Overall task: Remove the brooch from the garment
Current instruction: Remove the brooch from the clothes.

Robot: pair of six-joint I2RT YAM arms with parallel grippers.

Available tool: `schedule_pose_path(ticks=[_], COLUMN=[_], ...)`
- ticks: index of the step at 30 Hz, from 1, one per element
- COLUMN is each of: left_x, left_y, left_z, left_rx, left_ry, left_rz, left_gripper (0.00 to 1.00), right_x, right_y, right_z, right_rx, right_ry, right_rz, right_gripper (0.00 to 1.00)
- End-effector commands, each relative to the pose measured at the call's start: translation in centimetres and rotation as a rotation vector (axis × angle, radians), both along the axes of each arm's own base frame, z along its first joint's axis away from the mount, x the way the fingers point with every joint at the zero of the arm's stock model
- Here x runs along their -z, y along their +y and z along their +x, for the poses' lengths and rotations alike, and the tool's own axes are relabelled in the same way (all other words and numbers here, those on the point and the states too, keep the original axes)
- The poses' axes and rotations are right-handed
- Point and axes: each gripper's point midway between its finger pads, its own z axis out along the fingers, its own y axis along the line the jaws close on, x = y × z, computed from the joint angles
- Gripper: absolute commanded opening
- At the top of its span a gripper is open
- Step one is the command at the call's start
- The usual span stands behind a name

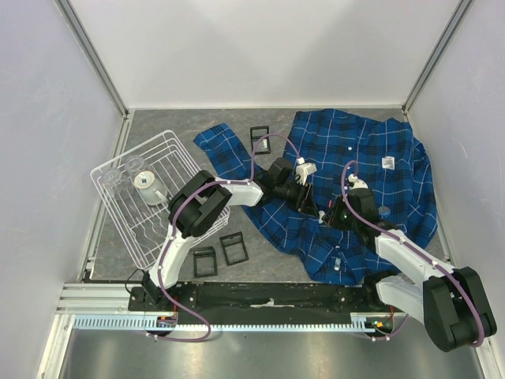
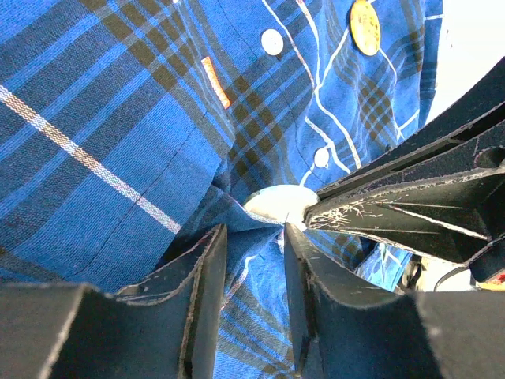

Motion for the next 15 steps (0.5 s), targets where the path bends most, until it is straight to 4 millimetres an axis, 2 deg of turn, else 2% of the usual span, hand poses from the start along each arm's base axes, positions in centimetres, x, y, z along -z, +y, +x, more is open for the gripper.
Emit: schedule_pose_path(ticks=[1, 8, 15], left_x=[1.6, 2.6, 3.7], left_y=[0.3, -0.2, -0.1], left_z=[-0.8, -0.9, -0.6], left_rx=[0.008, 0.005, -0.017], left_ry=[0.056, 0.075, 0.094], left_rz=[0.026, 0.057, 0.100], left_gripper=[0.44, 0.46, 0.39], right_x=[0.9, 0.8, 0.6], right_y=[0.0, 0.2, 0.3], right_z=[-0.7, -0.6, -0.6], right_rx=[-0.010, -0.025, -0.029], right_ry=[0.033, 0.029, 0.022], right_rz=[0.003, 0.010, 0.012], right_gripper=[0.00, 0.00, 0.00])
